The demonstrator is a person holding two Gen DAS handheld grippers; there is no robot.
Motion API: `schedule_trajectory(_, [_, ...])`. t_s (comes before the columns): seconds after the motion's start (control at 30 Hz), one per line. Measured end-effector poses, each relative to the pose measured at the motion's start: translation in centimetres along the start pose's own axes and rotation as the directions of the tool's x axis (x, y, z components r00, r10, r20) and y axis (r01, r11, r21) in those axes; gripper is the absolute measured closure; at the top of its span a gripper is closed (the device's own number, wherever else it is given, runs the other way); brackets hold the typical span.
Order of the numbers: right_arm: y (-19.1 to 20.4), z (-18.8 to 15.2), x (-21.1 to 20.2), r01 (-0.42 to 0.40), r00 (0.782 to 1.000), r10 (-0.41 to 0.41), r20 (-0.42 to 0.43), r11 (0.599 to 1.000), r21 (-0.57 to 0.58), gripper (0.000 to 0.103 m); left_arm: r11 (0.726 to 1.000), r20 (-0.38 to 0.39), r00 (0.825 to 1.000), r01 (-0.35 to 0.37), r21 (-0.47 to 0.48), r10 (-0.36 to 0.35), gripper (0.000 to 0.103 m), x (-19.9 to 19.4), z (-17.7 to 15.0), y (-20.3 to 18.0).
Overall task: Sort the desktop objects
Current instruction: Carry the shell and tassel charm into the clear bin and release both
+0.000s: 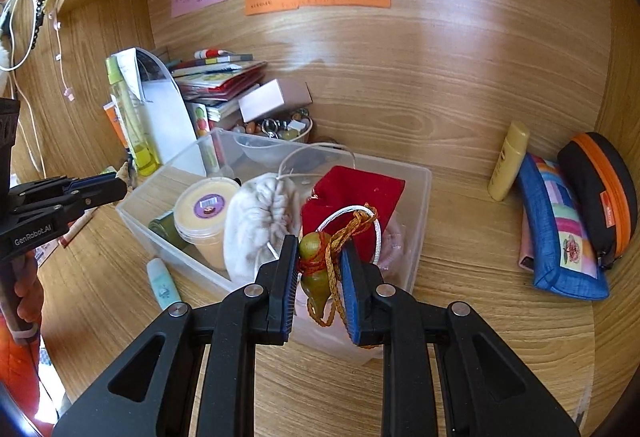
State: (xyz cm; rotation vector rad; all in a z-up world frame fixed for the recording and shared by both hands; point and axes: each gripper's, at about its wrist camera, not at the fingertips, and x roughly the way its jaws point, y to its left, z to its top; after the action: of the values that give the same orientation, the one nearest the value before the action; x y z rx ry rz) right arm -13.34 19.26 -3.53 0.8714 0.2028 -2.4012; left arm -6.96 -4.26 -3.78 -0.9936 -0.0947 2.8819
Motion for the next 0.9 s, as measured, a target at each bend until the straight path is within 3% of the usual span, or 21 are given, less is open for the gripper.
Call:
schedule_trajectory(0.3, [0.1,-0.5,1.0,-0.015,0.999,0.015,-0.039,1.000,-0.002,0.085,1.000,-0.048,0.999,-0.021,-0.006,0.021,0.087,2.2,-0.3,0.1])
schedule_trajectory(0.67, [0.4,-0.8,1.0,0.035,0.997,-0.036,-0.061,0.999,-0.026,0.084,1.000,-0.046,0.999,-0.029,0.006,0.029,0.087,2.4,-0.4,-0.2])
schedule_trajectory(0.9, [0.2,-0.9,0.2,0.066,0.996,-0.067,-0.059,0.998,-0.021,0.070,1.000,-0.047,0.999,-0.016,0.002,0.016,0.086,2.0,-0.5,-0.2])
